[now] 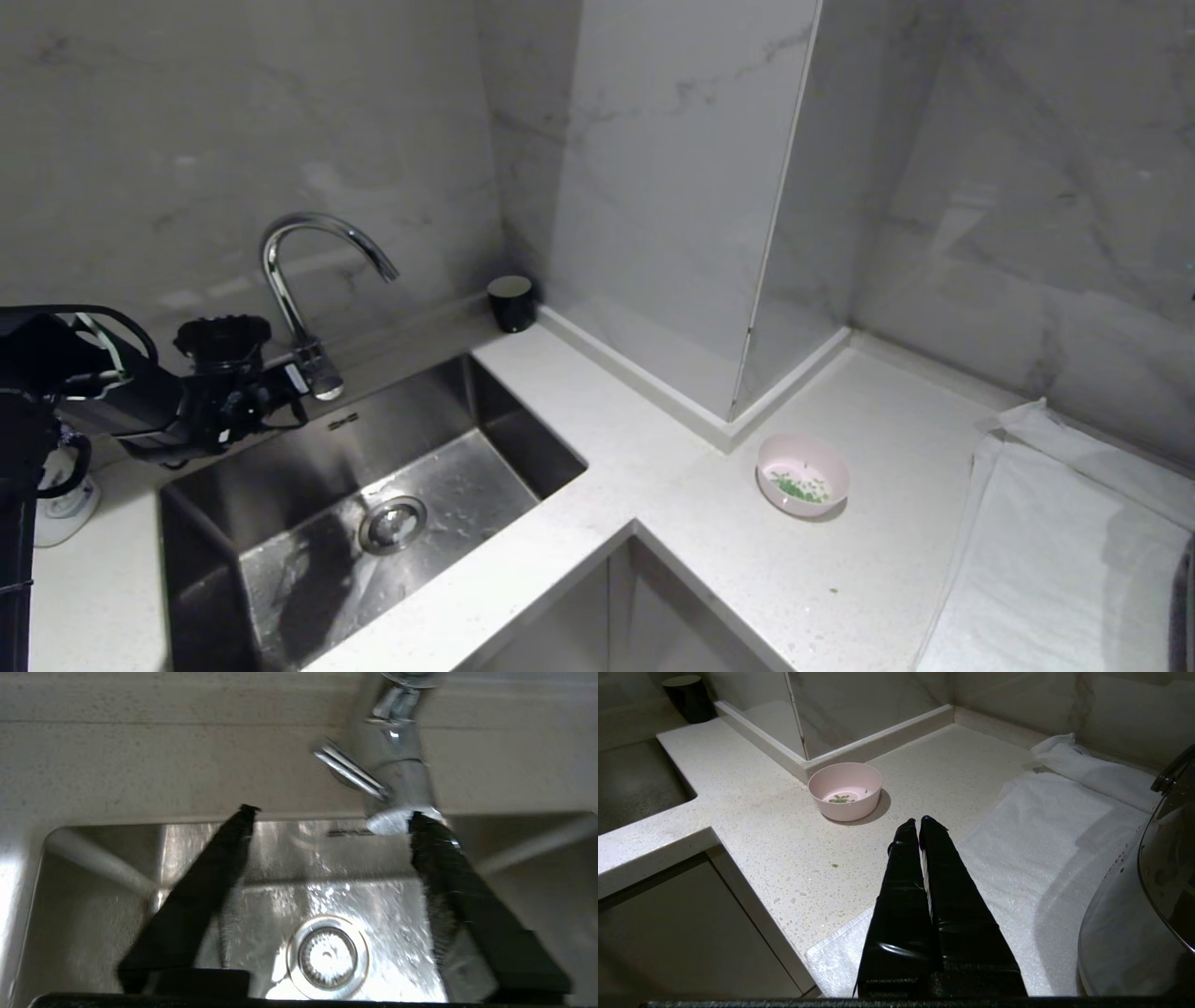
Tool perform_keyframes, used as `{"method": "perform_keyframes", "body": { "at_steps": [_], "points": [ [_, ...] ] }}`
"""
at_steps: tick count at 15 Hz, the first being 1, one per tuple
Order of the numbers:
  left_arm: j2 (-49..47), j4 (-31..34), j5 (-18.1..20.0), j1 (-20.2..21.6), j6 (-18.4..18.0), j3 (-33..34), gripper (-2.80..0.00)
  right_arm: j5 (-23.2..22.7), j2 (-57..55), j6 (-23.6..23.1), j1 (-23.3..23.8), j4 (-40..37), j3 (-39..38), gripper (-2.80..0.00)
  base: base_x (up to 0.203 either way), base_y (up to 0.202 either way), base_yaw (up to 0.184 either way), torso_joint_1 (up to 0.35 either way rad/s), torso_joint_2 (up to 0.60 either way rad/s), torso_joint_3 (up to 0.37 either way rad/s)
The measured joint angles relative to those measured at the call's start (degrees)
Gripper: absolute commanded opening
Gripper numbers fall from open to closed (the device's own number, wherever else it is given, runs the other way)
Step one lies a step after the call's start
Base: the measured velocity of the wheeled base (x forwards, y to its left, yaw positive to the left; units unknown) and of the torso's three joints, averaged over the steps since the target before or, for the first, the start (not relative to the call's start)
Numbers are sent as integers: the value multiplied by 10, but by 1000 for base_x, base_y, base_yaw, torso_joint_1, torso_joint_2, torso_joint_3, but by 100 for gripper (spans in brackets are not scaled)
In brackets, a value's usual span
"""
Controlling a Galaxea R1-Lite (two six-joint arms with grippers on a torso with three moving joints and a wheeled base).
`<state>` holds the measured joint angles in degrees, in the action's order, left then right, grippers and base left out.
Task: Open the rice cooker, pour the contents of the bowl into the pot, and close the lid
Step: Turn on the tap
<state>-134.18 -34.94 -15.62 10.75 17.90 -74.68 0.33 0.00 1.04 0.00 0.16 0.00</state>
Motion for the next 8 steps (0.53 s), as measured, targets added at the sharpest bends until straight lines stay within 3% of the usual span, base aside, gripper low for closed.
{"method": "perform_keyframes", "body": {
  "at_steps": [8],
  "points": [
    [-49, -1, -14, 5, 19, -77, 0, 0, 0, 0, 0, 0, 0, -280, 0, 0, 0, 0, 0, 0]
  ]
}}
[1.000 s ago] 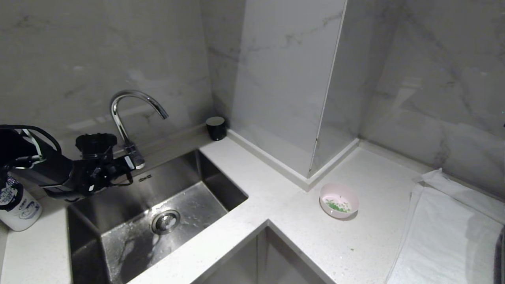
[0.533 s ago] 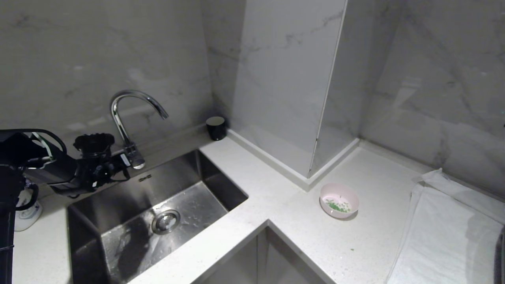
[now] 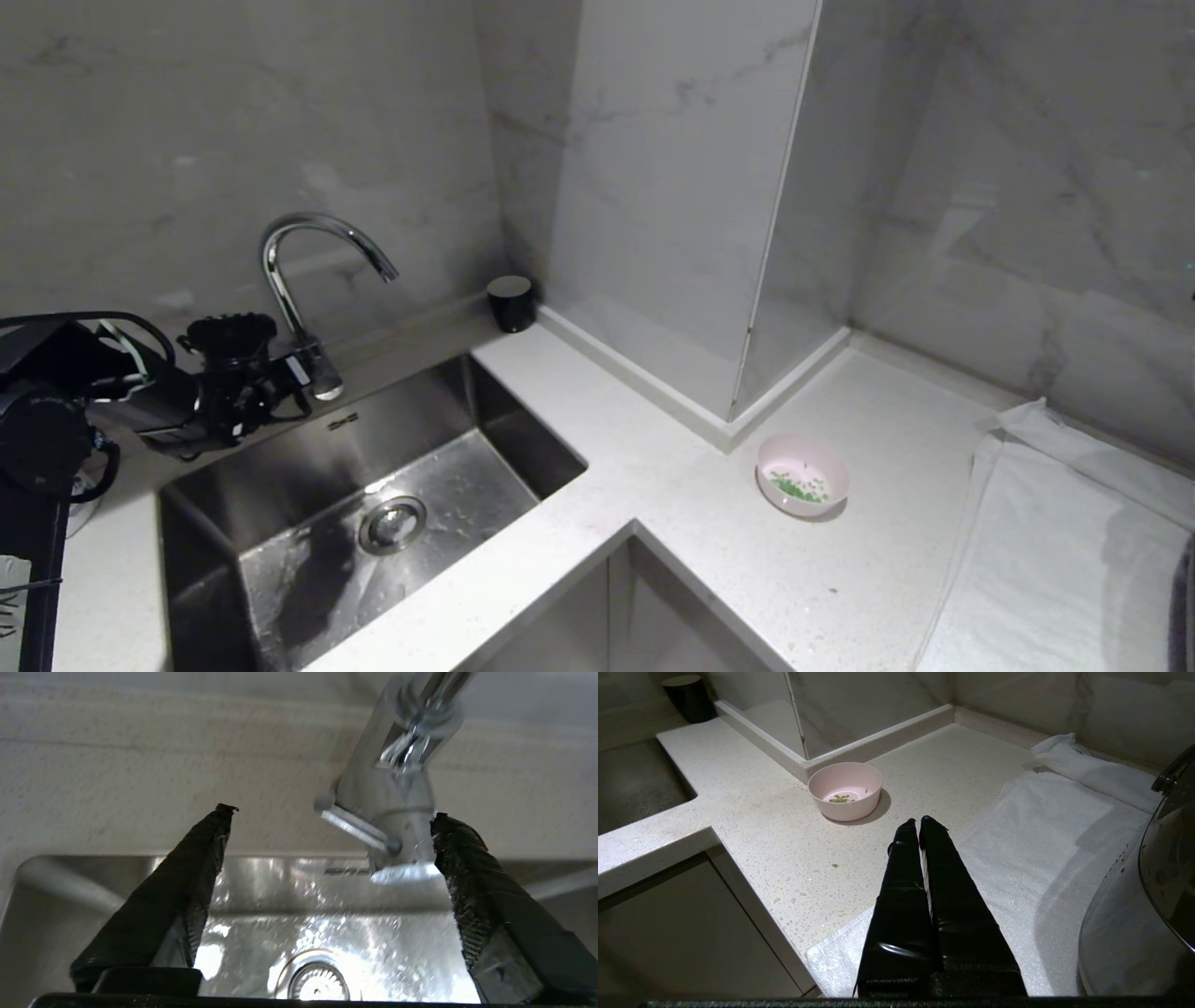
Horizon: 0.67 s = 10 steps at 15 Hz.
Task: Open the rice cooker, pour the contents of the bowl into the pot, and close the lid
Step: Turn on the tap
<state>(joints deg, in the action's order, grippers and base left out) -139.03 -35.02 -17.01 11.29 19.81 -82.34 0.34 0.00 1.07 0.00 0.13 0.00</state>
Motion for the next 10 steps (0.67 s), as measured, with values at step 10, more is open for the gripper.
{"method": "perform_keyframes", "body": {
  "at_steps": [10],
  "points": [
    [-35, 1, -23, 1, 6, -48, 0, 0, 0, 0, 0, 0, 0, -280, 0, 0, 0, 0, 0, 0]
  ]
}}
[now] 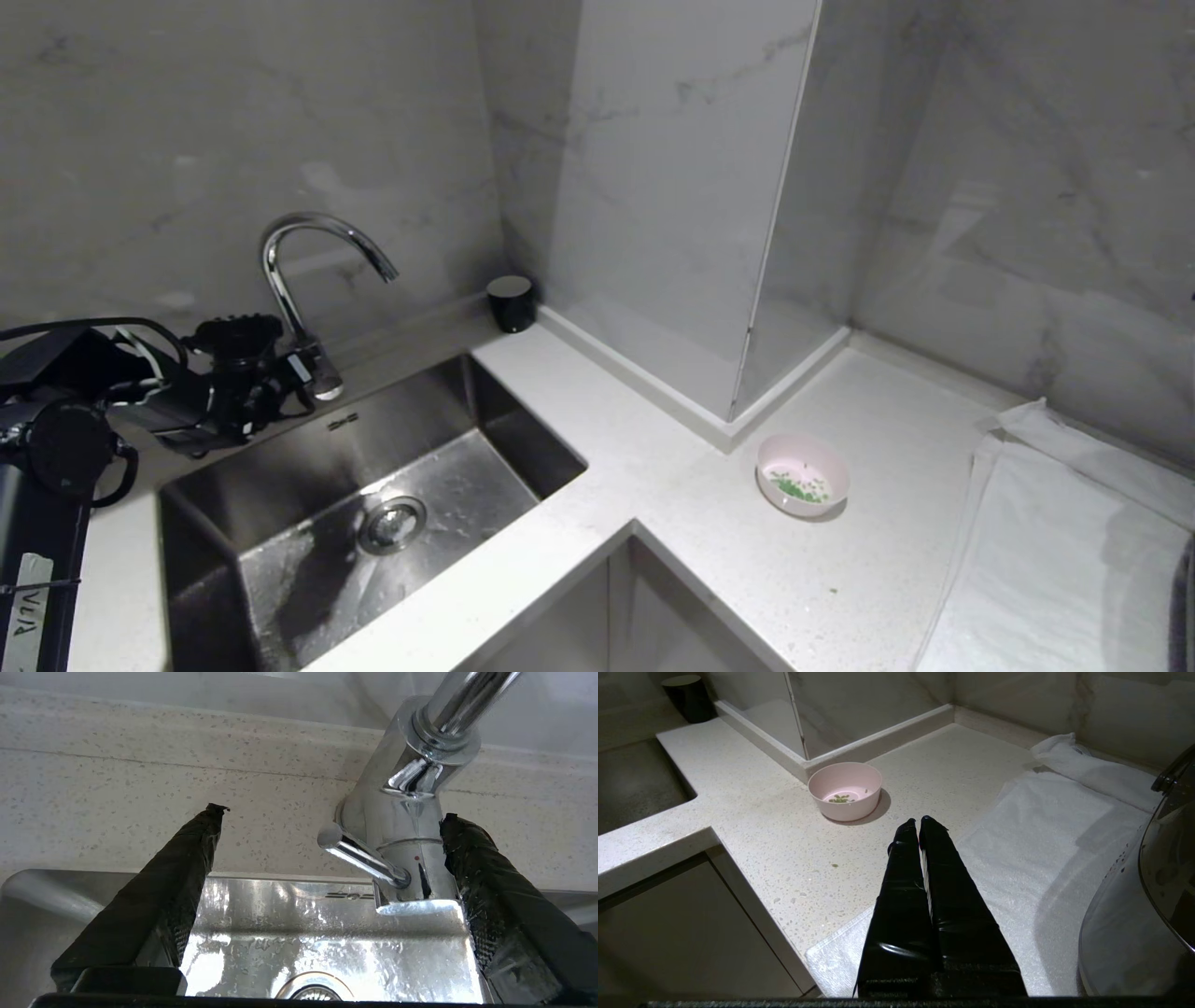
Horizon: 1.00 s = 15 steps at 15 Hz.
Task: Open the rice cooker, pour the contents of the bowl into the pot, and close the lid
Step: Turn on the tap
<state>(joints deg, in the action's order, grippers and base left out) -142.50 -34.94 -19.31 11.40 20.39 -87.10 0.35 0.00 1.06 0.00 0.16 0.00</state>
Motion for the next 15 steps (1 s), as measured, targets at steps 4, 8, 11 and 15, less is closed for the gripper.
{"method": "perform_keyframes", "body": {
  "at_steps": [4, 8, 11, 15],
  "points": [
    [-4, 1, -1, 0, 0, -10, -280, 0, 0, 0, 0, 0, 0, -280, 0, 0, 0, 0, 0, 0],
    [-5, 1, -1, 1, 0, -11, -280, 0, 0, 0, 0, 0, 0, -280, 0, 0, 0, 0, 0, 0],
    [-5, -3, 0, 1, 1, -11, -280, 0, 0, 0, 0, 0, 0, -280, 0, 0, 0, 0, 0, 0],
    [-4, -1, 0, 5, 1, -7, -280, 0, 0, 0, 0, 0, 0, -280, 0, 0, 0, 0, 0, 0]
  ]
}}
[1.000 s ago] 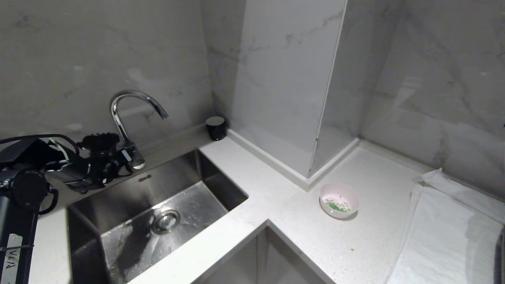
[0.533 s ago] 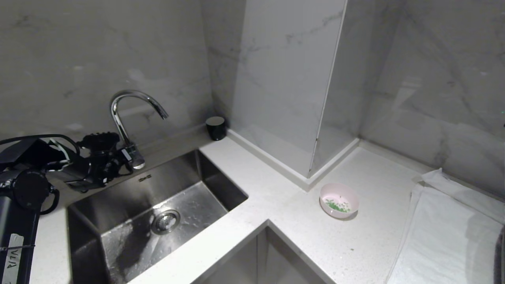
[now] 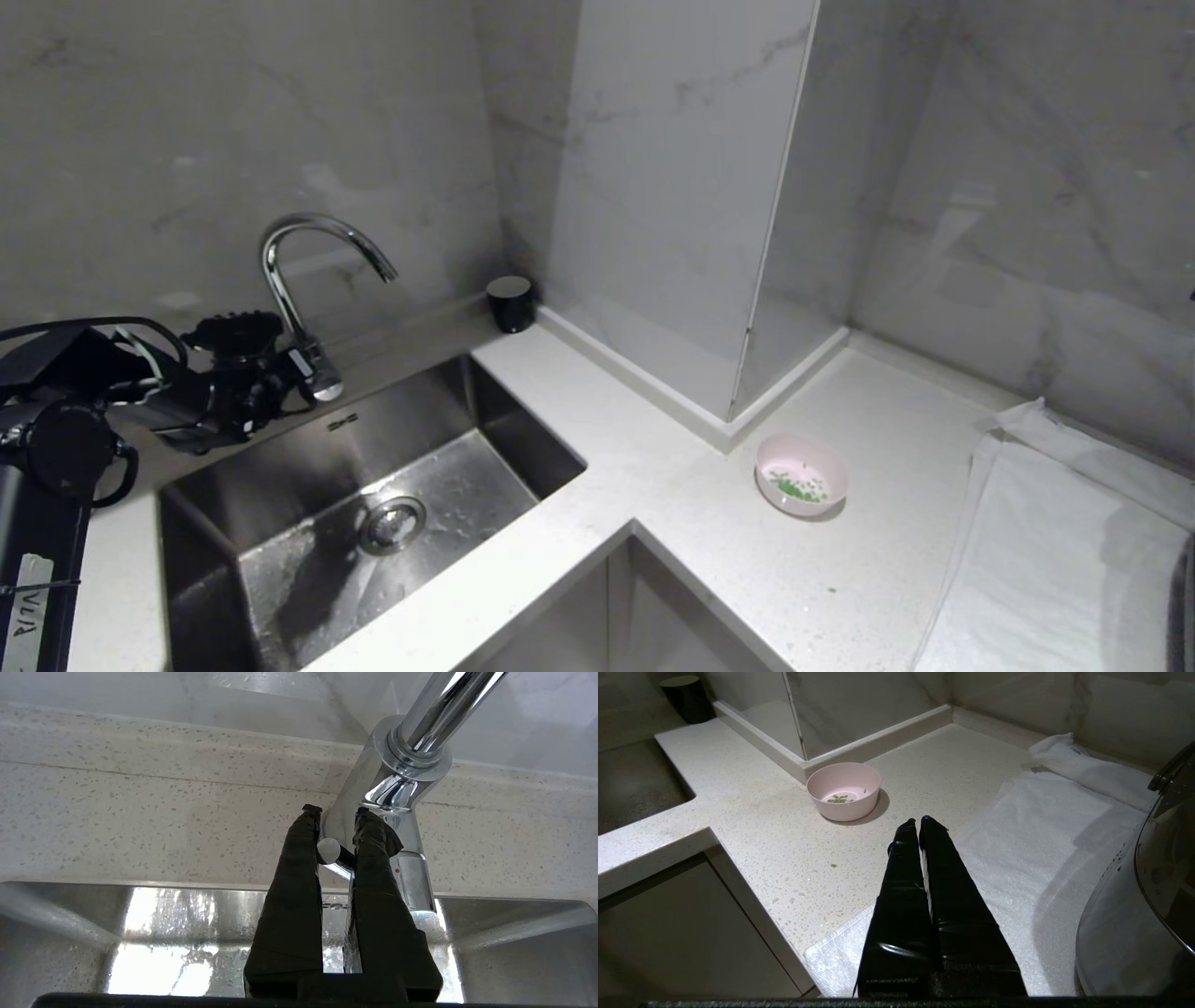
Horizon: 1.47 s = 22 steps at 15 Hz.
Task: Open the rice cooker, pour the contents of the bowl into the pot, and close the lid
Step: Turn on the tap
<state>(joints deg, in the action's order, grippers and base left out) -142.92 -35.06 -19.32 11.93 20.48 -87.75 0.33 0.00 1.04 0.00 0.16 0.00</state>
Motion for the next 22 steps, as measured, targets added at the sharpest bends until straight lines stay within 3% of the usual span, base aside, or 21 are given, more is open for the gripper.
{"method": "perform_keyframes", "body": {
  "at_steps": [22],
  "points": [
    [9, 1, -4, -3, 2, 31, -280, 0, 0, 0, 0, 0, 0, -280, 0, 0, 0, 0, 0, 0]
  ]
}}
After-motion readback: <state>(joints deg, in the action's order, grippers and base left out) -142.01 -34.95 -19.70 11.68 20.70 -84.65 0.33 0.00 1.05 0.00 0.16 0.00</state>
